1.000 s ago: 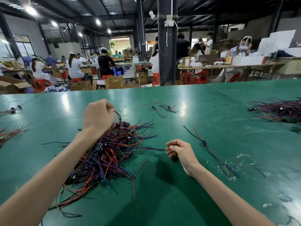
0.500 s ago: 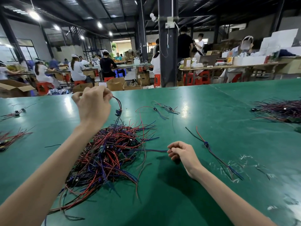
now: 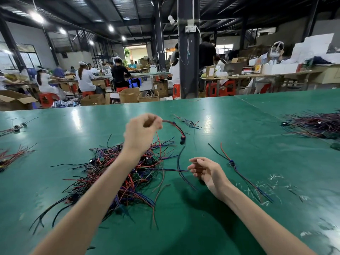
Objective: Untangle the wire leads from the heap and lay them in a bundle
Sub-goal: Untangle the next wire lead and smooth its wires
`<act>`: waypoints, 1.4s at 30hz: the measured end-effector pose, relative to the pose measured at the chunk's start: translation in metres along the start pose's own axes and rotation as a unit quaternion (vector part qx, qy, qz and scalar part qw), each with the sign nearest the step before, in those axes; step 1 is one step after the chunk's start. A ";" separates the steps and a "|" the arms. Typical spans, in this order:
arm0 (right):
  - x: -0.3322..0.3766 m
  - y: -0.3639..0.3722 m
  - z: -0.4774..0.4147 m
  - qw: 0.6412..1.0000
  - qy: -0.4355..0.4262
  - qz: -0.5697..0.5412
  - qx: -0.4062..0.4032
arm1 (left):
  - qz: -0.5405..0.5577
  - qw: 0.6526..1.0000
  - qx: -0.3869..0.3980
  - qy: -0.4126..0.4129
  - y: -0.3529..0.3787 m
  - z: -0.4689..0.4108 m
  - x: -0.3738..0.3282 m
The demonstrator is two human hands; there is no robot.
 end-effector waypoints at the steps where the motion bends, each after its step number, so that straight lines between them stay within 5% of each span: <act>1: -0.001 0.003 0.000 1.000 0.014 -0.015 0.016 | 0.036 0.998 0.027 -0.039 0.015 0.005 0.016; 6: -0.007 0.018 0.007 0.993 0.084 -0.010 0.079 | 0.073 0.986 0.069 -0.130 0.067 0.026 0.074; 10: -0.010 0.025 0.012 0.991 0.092 0.035 0.085 | -0.116 0.986 0.035 -0.116 0.071 0.033 0.095; 15: -0.020 0.035 0.014 0.991 0.102 0.043 0.080 | -0.350 0.934 -0.054 0.048 0.069 0.055 0.074; 20: -0.024 0.037 0.017 0.982 0.146 -0.091 0.076 | -0.308 0.936 -0.113 0.128 0.069 0.069 0.053; 27: -0.025 0.041 0.026 0.967 0.179 -0.163 0.075 | -0.393 0.867 -0.160 0.262 0.069 0.082 0.020; 30: -0.028 0.039 0.028 0.965 0.189 -0.172 0.060 | -0.343 0.887 -0.031 0.308 0.091 0.080 0.021; 35: -0.029 0.043 0.032 0.962 0.205 -0.159 0.089 | -0.052 0.991 0.120 0.010 0.102 0.065 0.077; 39: -0.029 0.060 0.039 0.955 0.214 -0.131 0.157 | 0.259 0.944 0.160 -0.127 0.119 0.068 0.100; 42: -0.028 0.064 0.040 0.954 0.208 -0.114 0.181 | 0.336 0.909 0.169 -0.177 0.126 0.071 0.108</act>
Point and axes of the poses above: each hand's wrist, its own z-axis away from the middle knuckle, its own y-axis out of the palm, x = y × z, the point moved 10 cm from there along -z, towards the middle knuckle, and after that the axes turned 5 degrees about x, right-handed, at the moved point
